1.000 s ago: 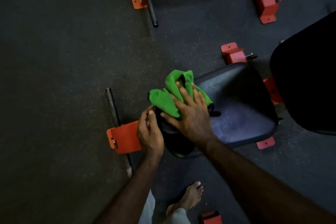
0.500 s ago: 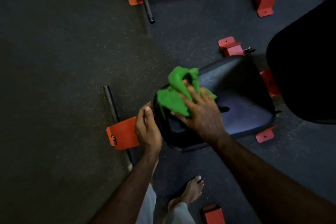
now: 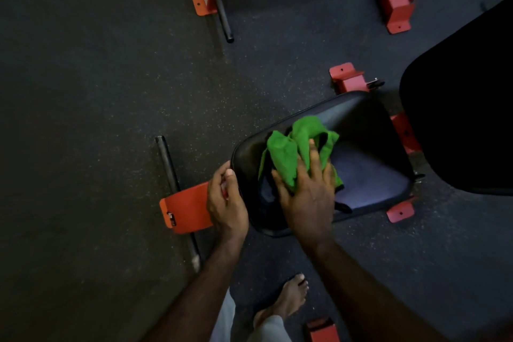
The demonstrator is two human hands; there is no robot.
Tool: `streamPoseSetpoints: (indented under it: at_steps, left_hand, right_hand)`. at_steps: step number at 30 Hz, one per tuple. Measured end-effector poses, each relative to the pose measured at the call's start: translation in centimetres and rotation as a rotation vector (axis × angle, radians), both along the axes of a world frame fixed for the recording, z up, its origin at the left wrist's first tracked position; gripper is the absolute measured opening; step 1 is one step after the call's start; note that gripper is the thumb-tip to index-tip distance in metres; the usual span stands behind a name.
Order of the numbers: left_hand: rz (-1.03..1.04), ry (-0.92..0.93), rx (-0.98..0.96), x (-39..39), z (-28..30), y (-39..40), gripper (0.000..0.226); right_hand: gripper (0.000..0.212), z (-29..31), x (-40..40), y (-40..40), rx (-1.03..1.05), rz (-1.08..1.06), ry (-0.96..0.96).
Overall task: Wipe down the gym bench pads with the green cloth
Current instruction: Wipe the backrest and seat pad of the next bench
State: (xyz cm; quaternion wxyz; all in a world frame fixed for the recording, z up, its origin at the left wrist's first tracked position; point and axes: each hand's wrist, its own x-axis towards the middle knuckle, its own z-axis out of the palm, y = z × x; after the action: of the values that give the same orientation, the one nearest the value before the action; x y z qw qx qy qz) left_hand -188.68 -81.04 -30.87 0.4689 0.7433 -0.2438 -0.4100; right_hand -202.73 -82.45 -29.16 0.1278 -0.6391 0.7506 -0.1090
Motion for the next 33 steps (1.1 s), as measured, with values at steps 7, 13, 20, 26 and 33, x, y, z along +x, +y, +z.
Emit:
streamPoseSetpoints:
  at_steps: [7,13,20,26,33]
  left_hand:
    - [-0.005,-0.008,0.007,0.4,0.2,-0.4,0.043]
    - [-0.064,-0.042,-0.007,0.5,0.3,0.0,0.044]
    - [-0.063,-0.065,0.008,0.0,0.4,0.2,0.032]
    - [-0.067,-0.091,0.014,-0.1,0.1,0.4,0.038]
    - [-0.044,-0.068,0.01,-0.9,0.2,0.8,0.036]
  right_hand:
    - [0.061,-0.9,-2.6,3.6,0.022,0.588,0.095]
    - [0.071,-0.4,0.0,5.8,0.043,0.081,0.027]
    - [0.073,-1.0,-3.4,7.8,0.042,0.197,0.059]
    - [0.076,-0.5,2.0,11.7,0.115,0.14,-0.033]
    - [0.079,0.2,2.3,12.4,0.029,-0.377,-0.318]
